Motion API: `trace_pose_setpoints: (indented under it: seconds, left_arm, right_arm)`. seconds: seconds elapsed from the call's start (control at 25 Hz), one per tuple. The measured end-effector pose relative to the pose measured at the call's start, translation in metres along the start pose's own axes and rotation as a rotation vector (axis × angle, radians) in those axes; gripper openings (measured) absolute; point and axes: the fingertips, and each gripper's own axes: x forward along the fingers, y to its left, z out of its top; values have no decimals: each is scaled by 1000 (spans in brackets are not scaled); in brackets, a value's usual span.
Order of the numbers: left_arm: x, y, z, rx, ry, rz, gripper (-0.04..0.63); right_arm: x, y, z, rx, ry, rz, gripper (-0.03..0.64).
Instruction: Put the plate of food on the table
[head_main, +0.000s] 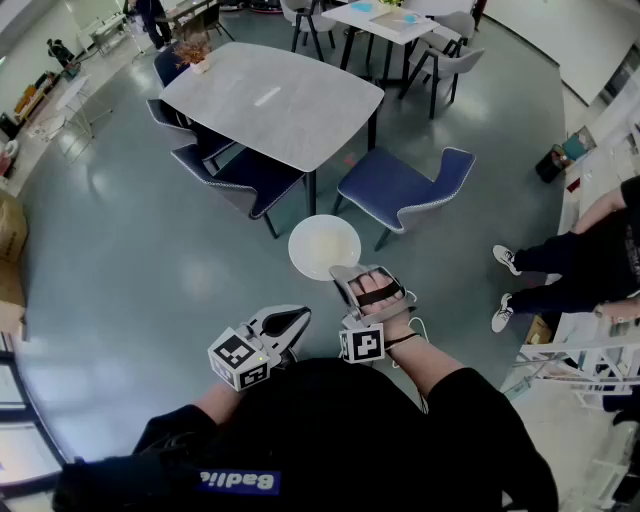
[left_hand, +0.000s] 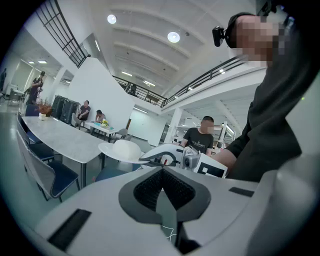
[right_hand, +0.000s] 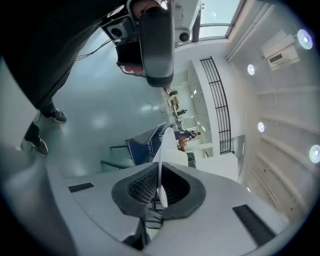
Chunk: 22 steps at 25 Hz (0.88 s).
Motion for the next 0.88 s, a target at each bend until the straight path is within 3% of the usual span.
trace_pose_setpoints:
  seconds: [0.88]
  left_arm:
    - [8,-4,-2,24,10,42,6]
  right_arm:
    - [-1,-9,-9,18,-35,-61,17]
